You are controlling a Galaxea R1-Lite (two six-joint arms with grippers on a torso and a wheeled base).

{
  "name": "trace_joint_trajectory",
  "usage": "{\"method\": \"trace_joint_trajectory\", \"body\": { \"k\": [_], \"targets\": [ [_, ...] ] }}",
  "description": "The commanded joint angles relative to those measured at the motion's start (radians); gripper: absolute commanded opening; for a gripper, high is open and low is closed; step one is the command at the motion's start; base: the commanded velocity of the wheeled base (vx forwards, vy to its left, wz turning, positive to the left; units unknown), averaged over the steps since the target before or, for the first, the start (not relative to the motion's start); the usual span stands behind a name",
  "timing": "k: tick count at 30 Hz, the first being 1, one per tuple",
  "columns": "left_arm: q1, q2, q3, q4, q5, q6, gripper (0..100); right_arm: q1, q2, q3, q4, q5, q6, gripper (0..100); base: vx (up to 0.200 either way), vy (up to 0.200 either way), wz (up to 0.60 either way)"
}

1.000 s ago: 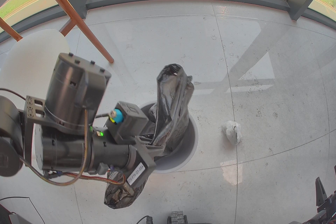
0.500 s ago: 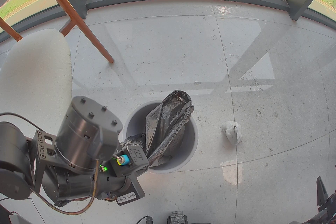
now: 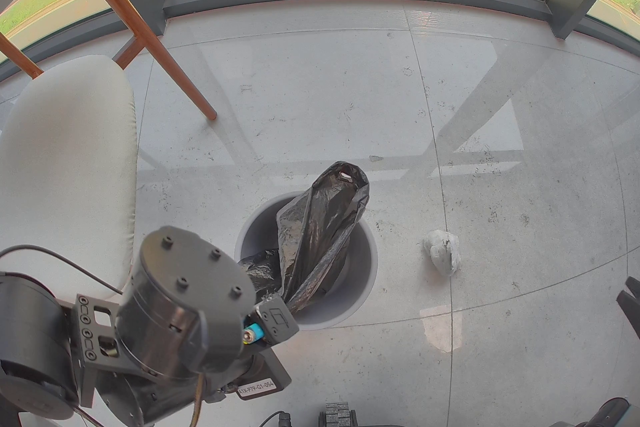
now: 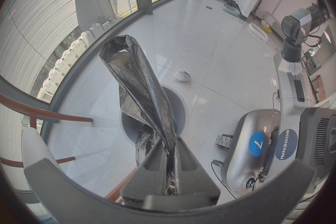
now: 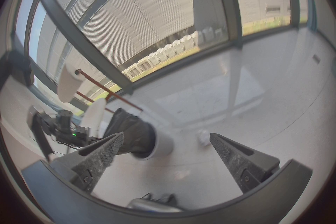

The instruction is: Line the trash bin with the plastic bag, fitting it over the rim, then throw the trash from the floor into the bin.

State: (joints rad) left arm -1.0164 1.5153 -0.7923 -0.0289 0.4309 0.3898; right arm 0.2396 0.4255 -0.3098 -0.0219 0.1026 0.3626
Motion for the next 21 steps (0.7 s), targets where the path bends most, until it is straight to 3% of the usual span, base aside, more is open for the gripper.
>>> {"method": "trace_joint_trajectory", "body": {
  "k": [1, 6, 21],
  "targets": [
    [-0.070, 0.055, -0.004, -0.080, 0.077, 0.003, 0, 0.230, 0.429, -0.192, 0.010, 0.135, 0.208, 100, 0.000, 0.000, 0.00],
    [-0.093, 0.089, -0.028, -0.071, 0.080, 0.006, 0, 0.261, 0.610, -0.299, 0.008, 0.198, 0.222, 100, 0.000, 0.000, 0.00],
    [-0.105, 0.091, -0.050, -0.023, 0.106, 0.017, 0, 0.308, 0.941, -0.558, 0.013, 0.167, 0.219, 100, 0.000, 0.000, 0.00]
  ]
}}
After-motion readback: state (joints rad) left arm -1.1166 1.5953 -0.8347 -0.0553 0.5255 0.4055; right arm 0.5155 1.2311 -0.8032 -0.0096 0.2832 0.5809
